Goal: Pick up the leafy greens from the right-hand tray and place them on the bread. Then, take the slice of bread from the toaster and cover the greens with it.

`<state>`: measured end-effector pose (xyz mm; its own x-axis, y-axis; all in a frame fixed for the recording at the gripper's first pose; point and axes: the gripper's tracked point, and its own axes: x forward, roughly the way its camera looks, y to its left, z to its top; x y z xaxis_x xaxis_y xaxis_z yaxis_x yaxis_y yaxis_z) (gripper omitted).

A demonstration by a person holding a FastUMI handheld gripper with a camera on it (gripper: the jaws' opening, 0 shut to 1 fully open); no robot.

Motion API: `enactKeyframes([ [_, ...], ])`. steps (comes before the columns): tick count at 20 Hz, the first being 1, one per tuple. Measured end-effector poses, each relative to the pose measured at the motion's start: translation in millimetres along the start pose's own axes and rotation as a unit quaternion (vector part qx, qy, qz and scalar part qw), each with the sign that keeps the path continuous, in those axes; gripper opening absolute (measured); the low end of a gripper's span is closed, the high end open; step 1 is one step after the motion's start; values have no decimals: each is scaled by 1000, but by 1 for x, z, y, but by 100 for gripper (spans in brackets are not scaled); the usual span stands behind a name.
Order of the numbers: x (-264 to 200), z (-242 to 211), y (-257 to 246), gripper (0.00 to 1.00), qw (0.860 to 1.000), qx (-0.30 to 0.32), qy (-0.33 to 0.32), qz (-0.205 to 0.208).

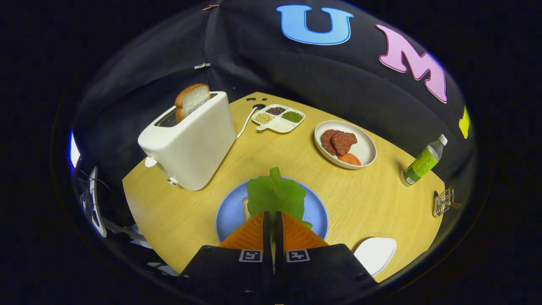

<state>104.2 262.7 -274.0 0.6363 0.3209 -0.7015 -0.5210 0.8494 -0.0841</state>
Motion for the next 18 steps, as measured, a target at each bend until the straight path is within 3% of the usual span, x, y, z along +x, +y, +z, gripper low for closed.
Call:
enactKeyframes([
  [6,22,-18,5,6,1000,-3,20,-23],
  [10,33,-28,4,13,999,5,38,-36],
  [12,34,-27,4,24,998,11,37,-41],
  [14,33,-25,7,24,998,21,37,-35],
  [16,29,-19,10,36,999,26,31,-26],
  [18,18,-4,14,65,999,29,15,-17],
])
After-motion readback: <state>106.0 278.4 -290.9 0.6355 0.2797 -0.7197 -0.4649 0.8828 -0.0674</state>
